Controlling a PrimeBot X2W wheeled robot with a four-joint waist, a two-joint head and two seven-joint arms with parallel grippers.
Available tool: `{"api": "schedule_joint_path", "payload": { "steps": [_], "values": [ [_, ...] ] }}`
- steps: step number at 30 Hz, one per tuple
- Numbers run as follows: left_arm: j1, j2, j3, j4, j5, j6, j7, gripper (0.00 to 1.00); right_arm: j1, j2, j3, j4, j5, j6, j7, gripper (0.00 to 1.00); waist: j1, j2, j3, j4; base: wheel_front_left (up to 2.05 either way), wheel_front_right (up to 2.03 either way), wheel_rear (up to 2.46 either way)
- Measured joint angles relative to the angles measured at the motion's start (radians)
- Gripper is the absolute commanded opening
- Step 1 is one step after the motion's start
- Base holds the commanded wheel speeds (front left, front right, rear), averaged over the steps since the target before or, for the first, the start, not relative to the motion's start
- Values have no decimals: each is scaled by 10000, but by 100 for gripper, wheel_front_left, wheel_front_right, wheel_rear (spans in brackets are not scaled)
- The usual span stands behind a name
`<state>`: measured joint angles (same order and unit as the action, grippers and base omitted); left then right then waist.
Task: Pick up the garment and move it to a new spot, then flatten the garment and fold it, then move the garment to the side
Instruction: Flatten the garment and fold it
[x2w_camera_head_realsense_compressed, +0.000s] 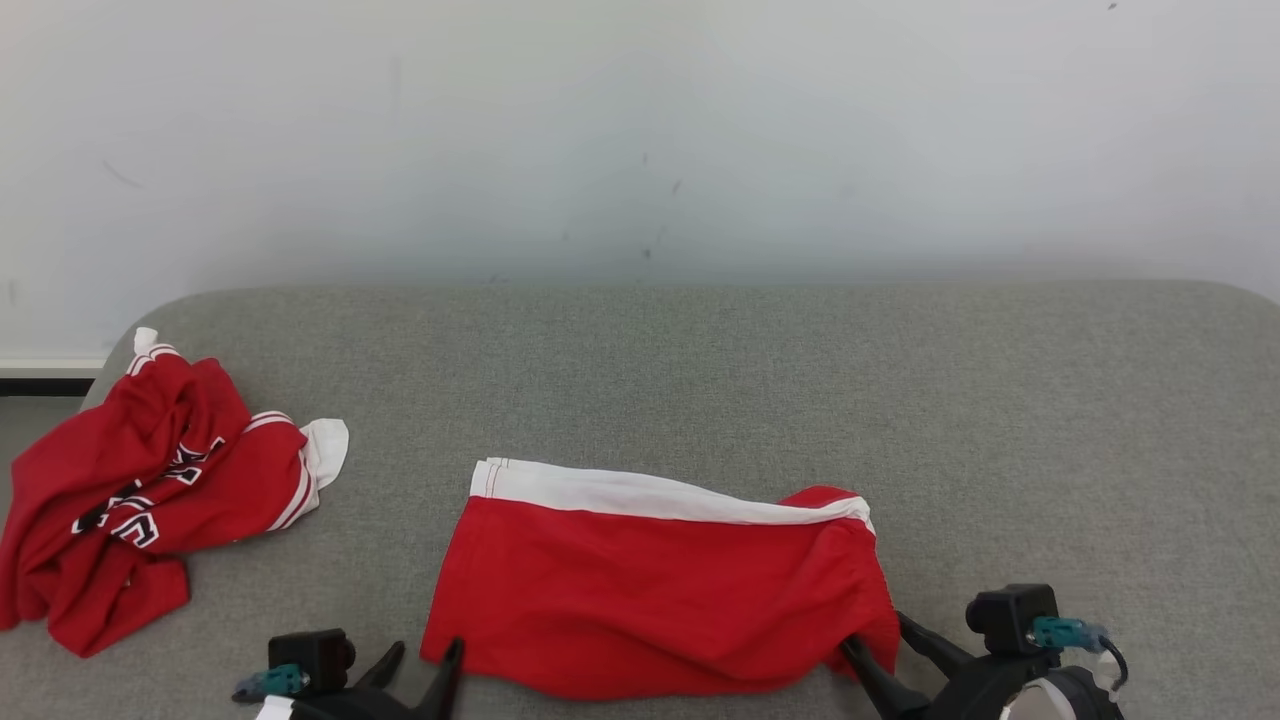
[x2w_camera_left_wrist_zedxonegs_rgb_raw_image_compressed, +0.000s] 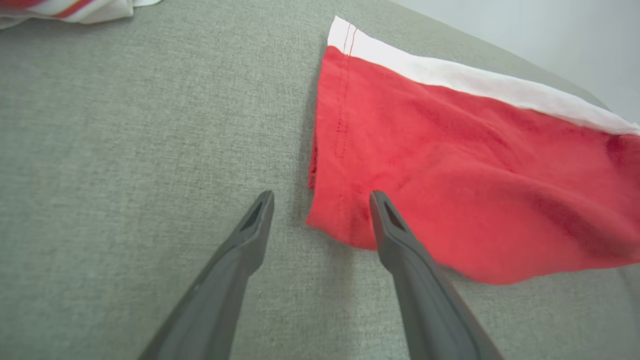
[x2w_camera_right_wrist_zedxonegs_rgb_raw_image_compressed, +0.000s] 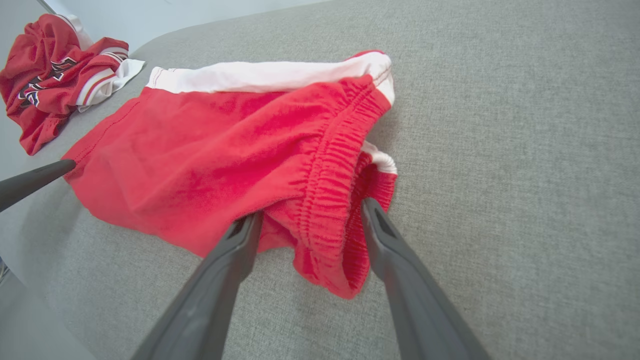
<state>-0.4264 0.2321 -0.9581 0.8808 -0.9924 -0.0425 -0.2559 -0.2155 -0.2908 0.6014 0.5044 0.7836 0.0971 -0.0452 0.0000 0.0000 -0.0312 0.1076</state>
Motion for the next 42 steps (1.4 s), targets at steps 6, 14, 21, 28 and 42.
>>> {"api": "schedule_joint_path", "payload": {
  "steps": [6,14,21,28,42],
  "values": [
    [291,428,428,-495,332,291,0,100,326,-221,-261,-437,73,0,-364,100,0,0,-119,34,0,0,0],
    [865,880,1124,-1636,922,1057,0,100,749,-393,-587,-1187,77,-198,-878,100,0,0,-258,65,0,0,0],
    [1457,1074,1503,-2579,1419,1361,0,100,1269,-493,-830,-1553,92,-562,-1152,100,0,0,-300,138,0,0,0],
    [2032,1515,2119,-3553,2134,1582,0,100,1530,-523,-1087,-1891,173,-949,-1409,100,0,0,-305,227,0,0,0],
    [3412,1517,3871,-5545,3641,1664,0,100,1831,-688,-1457,-2293,130,-1613,-1572,100,0,0,-254,504,0,0,0]
  ]
}}
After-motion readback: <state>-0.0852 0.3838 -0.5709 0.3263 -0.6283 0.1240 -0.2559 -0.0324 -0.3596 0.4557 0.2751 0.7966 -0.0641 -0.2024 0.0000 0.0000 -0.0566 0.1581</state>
